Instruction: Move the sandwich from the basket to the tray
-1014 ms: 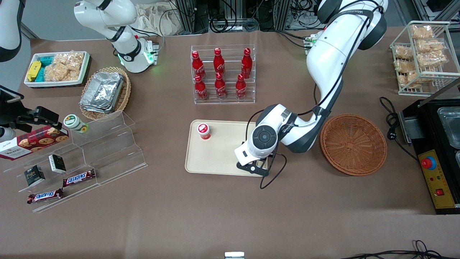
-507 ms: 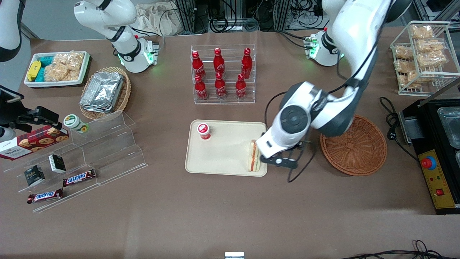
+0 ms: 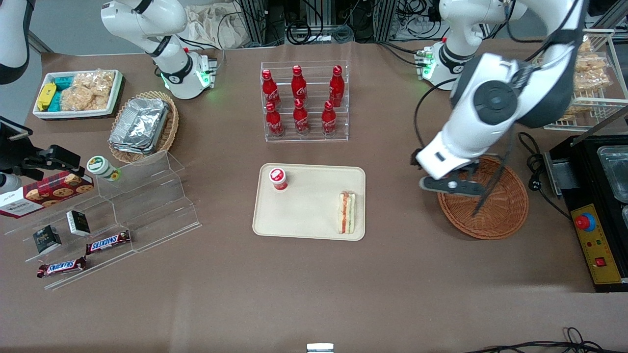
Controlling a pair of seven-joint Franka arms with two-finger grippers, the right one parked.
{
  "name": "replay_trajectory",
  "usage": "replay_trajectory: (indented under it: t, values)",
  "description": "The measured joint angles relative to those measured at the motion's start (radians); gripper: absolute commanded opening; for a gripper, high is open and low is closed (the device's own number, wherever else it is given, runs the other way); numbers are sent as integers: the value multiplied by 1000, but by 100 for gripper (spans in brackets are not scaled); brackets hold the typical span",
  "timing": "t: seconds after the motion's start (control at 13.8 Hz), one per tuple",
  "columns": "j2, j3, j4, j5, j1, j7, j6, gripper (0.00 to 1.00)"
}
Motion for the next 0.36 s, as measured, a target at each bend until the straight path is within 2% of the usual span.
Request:
replay_trajectory:
  t: [0.22, 0.36]
  values:
    - [-4, 5, 160, -8, 95, 34, -195, 100]
    - [29, 8, 261, -9, 177, 44, -248, 100]
